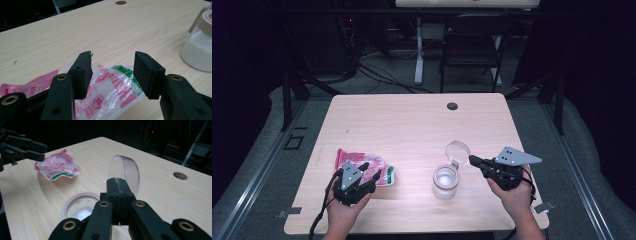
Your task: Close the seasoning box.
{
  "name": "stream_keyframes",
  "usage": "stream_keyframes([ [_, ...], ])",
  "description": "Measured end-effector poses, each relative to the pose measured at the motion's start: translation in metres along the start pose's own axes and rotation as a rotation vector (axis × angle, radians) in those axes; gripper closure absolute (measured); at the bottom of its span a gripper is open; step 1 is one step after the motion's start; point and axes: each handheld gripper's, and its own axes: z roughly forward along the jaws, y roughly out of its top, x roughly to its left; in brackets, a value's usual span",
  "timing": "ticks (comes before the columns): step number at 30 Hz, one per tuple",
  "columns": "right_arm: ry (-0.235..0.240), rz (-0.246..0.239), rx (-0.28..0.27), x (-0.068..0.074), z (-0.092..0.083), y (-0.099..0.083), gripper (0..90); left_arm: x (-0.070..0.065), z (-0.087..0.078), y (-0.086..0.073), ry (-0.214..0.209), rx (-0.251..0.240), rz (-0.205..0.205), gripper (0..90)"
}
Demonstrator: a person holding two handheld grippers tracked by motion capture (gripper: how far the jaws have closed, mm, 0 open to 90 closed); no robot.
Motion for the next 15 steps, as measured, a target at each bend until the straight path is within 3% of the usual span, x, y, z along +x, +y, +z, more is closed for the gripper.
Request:
stream_keyframes([
  [11, -0.075, 0.045, 0.02, -0.018, 0.002, -0.009, 90.0, 0.0, -0.002, -0.005, 0.01, 0.007, -0.002, 49.4],
  [15, -0.081, 0.068, 0.021, -0.023, 0.005, -0.013, 90.0, -0.001, -0.003, -0.006, 0.011, 0.009, 0.0, 49.4],
])
